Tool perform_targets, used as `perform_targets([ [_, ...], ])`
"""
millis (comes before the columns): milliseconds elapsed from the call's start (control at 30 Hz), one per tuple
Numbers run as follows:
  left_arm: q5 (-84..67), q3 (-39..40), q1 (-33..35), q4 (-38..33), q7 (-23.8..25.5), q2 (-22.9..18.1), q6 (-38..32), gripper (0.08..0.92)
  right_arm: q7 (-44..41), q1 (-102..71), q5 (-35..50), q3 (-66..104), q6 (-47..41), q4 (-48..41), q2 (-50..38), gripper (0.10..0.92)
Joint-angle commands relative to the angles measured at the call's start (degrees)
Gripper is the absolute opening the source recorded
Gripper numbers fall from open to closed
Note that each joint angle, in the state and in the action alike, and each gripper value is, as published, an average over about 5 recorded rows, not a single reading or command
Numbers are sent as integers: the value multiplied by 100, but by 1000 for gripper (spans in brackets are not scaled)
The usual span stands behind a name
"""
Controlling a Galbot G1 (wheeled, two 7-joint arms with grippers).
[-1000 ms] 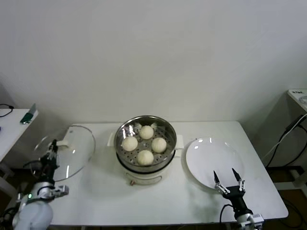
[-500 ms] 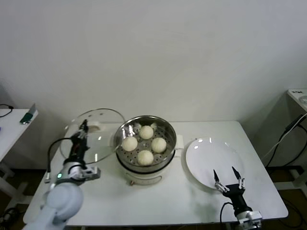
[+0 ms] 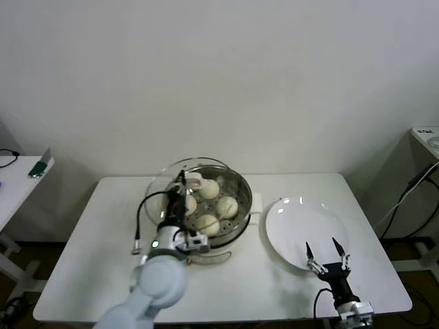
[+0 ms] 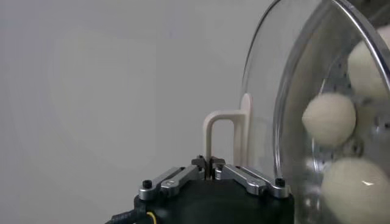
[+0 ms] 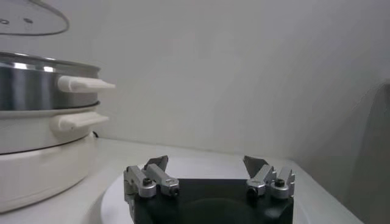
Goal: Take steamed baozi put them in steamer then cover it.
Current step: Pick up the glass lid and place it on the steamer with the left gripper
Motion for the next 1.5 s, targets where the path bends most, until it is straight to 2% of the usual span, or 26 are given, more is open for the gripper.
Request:
perform_targets([
  [33,948,982,-564,896,314,-1197,483,135,10,9,-17,11,52,-47,14,823],
  [467,1193,788,-398,1393,-77,-1230,324,135,38,73,5,14,139,-102,15,823],
  [1100,1081,496,-306,1358,-135,-913,228,135,16,16,-5,14,206,-130,88,823],
  [1500,832,391,-172,1464,-484,-896,98,135,30,-22,-19,17,277,-98,89,823],
])
